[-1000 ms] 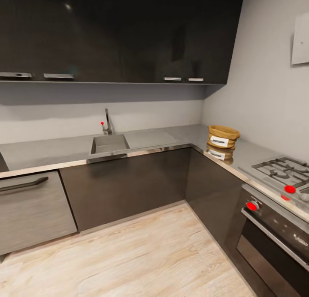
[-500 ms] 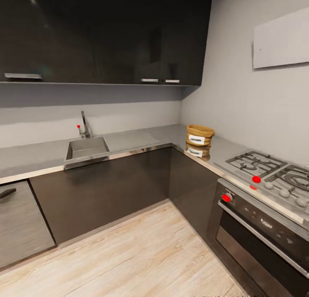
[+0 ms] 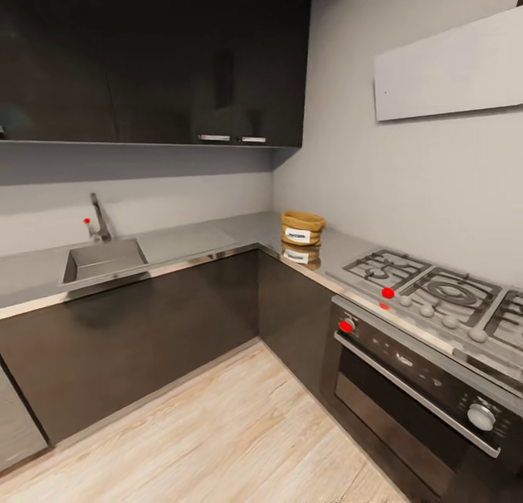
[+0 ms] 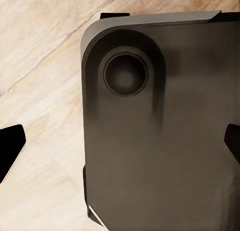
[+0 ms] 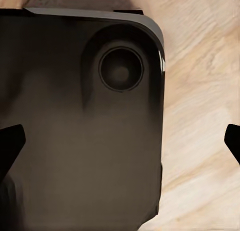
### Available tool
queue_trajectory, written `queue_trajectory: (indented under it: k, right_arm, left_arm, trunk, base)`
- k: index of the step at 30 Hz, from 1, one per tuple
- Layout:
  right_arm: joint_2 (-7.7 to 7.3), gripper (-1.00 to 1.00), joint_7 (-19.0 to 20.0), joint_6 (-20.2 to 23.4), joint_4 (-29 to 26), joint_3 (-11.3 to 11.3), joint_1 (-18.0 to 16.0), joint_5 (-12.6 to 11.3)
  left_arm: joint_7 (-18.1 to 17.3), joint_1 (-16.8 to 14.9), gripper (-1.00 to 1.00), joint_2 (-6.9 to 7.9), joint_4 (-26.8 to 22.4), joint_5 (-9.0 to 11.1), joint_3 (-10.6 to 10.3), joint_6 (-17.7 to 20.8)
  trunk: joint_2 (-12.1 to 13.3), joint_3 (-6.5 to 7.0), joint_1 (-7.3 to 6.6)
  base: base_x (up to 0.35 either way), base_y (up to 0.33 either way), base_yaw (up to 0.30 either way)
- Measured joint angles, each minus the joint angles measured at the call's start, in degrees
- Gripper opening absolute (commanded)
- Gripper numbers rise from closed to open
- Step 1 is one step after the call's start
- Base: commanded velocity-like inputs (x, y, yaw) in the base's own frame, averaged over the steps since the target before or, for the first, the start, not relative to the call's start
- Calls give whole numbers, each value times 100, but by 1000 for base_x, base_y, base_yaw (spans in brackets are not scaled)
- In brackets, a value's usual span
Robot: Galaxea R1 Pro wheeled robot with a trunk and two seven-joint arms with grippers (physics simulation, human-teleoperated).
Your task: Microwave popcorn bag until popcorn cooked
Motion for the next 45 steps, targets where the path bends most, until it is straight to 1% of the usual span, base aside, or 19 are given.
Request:
queue_trajectory:
  k: [4, 6, 8, 12, 16, 22, 24, 25, 27, 28, 29, 33, 45]
  right_arm:
    - [8, 100, -1, -5, 4, 2, 0, 9]
    - [4, 100, 3, -6, 4, -1, 0, 32]
    - [1, 100, 3, -6, 4, -13, 0, 5]
    - [0, 100, 3, -5, 4, -27, 0, -25]
    - [5, 100, 3, -5, 4, -34, 0, -30]
    - [8, 100, 3, -5, 4, -30, 0, -31]
    - [9, 100, 3, -5, 4, -30, 0, -31]
    - [9, 100, 3, -5, 4, -29, 0, -31]
    - [7, 100, 3, -5, 4, -29, 0, -31]
    - [8, 100, 3, -5, 4, -29, 0, -31]
    - [8, 100, 3, -5, 4, -29, 0, -31]
    - [9, 100, 3, -5, 4, -37, 0, -31]
    - [8, 100, 3, -5, 4, -29, 0, -31]
  left_arm:
    - [0, 0, 100, 0, 0, 0, 2, 0]
    - [0, 0, 100, -35, -12, 9, 18, 0]
    - [0, 0, 100, -63, -4, 14, 32, -3]
    - [0, 0, 100, -90, 6, 16, 45, -206]
    - [0, 0, 100, -102, 2, 16, 41, -280]
    - [10, 0, 100, -83, 11, 37, 60, -274]
    - [12, 0, 100, -92, 11, 197, 95, -287]
    - [14, 0, 100, -90, 10, 319, 120, -292]
    - [10, 0, 100, -73, 10, 748, 164, -299]
    - [3, 0, 100, -76, 4, 1178, 169, -307]
    - [2, 0, 100, -77, 5, 1239, 167, -309]
    - [8, 0, 100, -81, 6, 1333, 176, -310]
    - [9, 0, 100, -78, 9, 1344, 170, -311]
  trunk:
    - [0, 8, 0]
    - [0, 8, 0]
    - [0, 8, 0]
    - [0, 8, 0]
    - [0, 8, 0]
    - [0, 8, 0]
    - [0, 8, 0]
    - [0, 8, 0]
    - [0, 8, 0]
    - [0, 8, 0]
    - [0, 8, 0]
    - [0, 8, 3]
    - [1, 8, 3]
  base:
    - [0, 0, -294]
    - [0, 0, -294]
    - [0, 0, -294]
    - [0, 0, -294]
    - [0, 0, -294]
    - [0, 0, -294]
    - [0, 0, -294]
    - [0, 0, -294]
    - [0, 0, -294]
    - [0, 0, -295]
    - [0, 0, -294]
    - [-188, 0, -294]
    - [-329, 0, -294]
